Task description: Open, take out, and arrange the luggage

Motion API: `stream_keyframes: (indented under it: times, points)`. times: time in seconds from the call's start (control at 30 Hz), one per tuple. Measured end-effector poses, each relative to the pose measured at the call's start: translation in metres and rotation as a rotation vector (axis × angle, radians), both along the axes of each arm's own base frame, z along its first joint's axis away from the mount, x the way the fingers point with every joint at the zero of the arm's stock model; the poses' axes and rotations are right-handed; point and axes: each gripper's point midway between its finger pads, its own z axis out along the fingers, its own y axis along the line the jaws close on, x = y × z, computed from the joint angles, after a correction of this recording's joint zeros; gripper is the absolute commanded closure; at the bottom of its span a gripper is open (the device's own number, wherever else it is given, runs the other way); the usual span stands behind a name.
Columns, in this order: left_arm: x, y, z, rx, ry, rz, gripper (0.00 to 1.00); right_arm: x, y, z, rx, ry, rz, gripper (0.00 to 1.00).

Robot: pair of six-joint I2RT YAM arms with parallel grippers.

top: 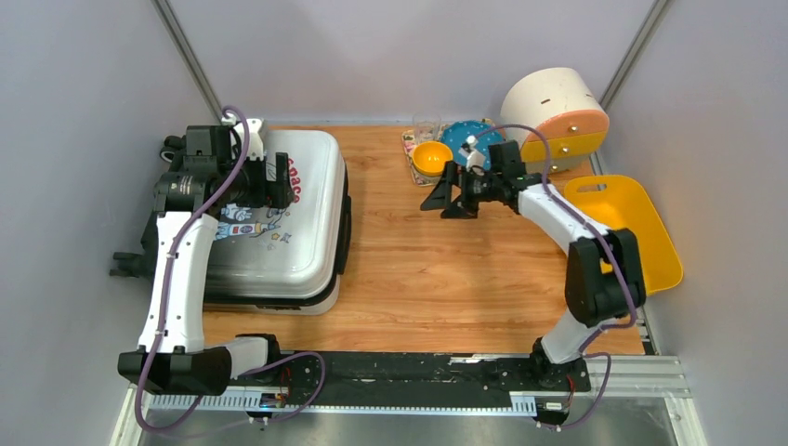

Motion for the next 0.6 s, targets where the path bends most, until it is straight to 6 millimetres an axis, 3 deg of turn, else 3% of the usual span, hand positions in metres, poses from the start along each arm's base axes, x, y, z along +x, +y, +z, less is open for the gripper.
stream_keyframes:
  times: [0.23,0.37,0.6]
  points:
    - [0.000,-0.009,0.005,-0.031,-0.024,-0.053,0.01,0.000,0.089,-0.037,0.150,0.134,0.149,0.21]
    - [-0.005,-0.015,0.006,-0.054,-0.059,-0.081,0.01,0.003,0.140,-0.051,0.245,0.167,0.202,0.40]
    - [-0.019,-0.025,0.003,-0.094,-0.077,-0.122,0.02,0.014,0.200,-0.074,0.400,0.238,0.232,0.46]
